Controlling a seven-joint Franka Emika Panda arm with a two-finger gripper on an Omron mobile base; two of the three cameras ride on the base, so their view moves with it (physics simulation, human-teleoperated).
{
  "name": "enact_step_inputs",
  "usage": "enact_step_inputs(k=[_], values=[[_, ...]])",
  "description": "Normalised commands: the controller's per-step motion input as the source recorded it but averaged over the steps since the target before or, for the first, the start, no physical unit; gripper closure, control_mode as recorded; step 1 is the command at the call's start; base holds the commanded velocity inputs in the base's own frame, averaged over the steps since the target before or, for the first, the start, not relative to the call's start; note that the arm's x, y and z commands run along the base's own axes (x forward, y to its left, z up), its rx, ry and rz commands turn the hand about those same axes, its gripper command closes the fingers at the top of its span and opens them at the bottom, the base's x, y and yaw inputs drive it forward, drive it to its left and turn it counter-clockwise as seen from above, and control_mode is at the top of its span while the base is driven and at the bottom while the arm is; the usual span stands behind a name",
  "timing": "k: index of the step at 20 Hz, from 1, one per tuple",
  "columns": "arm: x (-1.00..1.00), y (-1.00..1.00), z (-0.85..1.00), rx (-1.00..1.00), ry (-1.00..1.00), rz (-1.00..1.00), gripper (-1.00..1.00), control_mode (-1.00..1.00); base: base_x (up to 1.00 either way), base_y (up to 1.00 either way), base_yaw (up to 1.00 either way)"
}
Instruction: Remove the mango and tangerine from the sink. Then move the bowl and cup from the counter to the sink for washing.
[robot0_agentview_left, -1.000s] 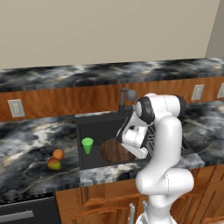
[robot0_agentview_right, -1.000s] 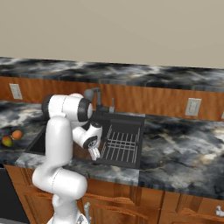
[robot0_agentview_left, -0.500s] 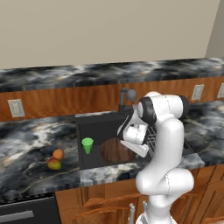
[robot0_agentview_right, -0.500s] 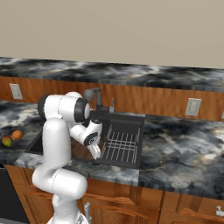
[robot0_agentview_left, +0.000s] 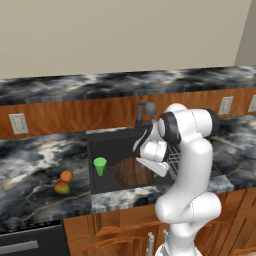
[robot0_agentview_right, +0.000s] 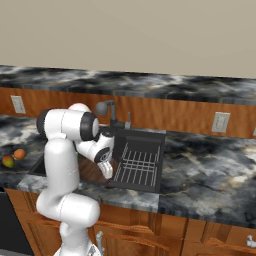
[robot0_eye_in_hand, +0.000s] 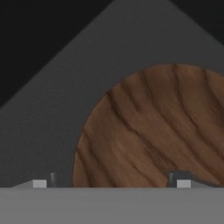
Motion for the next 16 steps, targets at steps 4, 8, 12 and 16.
enact_step_inputs(k=[4, 8, 12, 16], values=[[0.0, 0.09, 0.22, 0.0, 0.0, -0.05, -1.0, -1.0, 0.0, 0.0, 0.0], [-0.01, 0.08, 0.25, 0.0, 0.0, -0.03, -1.0, -1.0, 0.0, 0.0, 0.0], [-0.02, 0.1, 0.27, 0.0, 0.0, -0.01, -1.0, -1.0, 0.0, 0.0, 0.0], [-0.03, 0.1, 0.28, 0.0, 0.0, -0.03, -1.0, -1.0, 0.0, 0.0, 0.0]])
